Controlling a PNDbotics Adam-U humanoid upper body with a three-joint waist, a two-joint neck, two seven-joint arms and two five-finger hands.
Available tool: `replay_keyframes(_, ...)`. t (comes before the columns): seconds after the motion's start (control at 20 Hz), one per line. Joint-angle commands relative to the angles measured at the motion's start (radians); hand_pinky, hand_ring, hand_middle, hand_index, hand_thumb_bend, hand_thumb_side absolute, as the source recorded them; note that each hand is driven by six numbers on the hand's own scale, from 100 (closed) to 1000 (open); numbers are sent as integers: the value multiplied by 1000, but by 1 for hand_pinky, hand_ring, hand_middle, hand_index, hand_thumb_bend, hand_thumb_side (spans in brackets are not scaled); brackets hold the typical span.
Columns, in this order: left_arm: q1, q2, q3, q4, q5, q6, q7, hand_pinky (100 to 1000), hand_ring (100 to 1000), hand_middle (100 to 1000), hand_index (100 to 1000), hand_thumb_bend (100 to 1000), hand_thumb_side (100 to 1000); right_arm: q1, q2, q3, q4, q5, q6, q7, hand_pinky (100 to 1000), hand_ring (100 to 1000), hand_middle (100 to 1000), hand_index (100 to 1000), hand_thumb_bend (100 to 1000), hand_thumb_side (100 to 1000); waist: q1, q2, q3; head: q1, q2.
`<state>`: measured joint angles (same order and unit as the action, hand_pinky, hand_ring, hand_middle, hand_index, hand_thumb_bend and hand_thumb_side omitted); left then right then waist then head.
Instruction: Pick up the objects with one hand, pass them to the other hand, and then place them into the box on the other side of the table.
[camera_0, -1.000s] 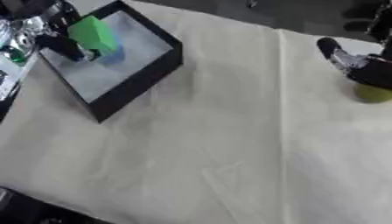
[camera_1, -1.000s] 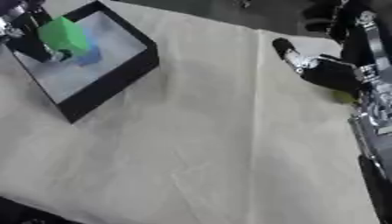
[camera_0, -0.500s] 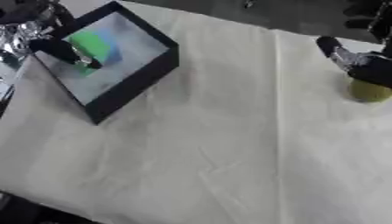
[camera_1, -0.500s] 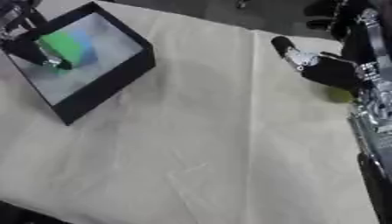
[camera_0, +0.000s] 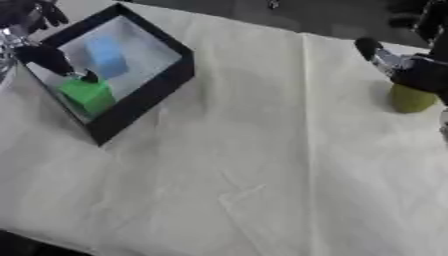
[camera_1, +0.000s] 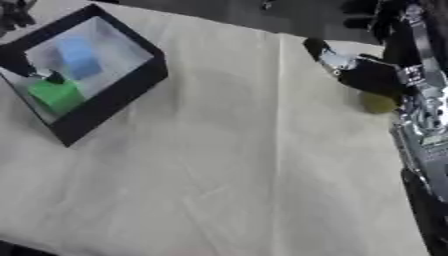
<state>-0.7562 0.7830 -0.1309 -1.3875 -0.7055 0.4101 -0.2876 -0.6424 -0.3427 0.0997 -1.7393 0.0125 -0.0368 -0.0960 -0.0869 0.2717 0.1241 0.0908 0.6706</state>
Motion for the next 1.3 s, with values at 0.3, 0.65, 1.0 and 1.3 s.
replay_keyframes(0.3,22,55,51,-155,210,7,165,794,684,651,749,654,352,-28,-104,-36,-1,8,12,1,742,778,631,773,588,100,10,-28,-4,-126,-8)
replay_keyframes(0.65,73,66,58,-271,475,-59,349,773,688,669,744,508,393,-38,-182,-50,75,-2,44,111,756,811,686,796,592,156,18,-24,-12,-191,-14)
replay_keyframes(1.0,103,62,70,-309,607,-163,406,766,672,653,733,468,420,-68,-269,-51,184,5,37,245,777,842,732,812,589,228,26,-17,-10,-220,-19)
replay_keyframes(1.3,124,62,76,-333,633,-161,438,767,672,653,732,468,422,-167,-306,-50,375,99,19,322,790,853,750,817,567,282,31,-11,2,-227,-17)
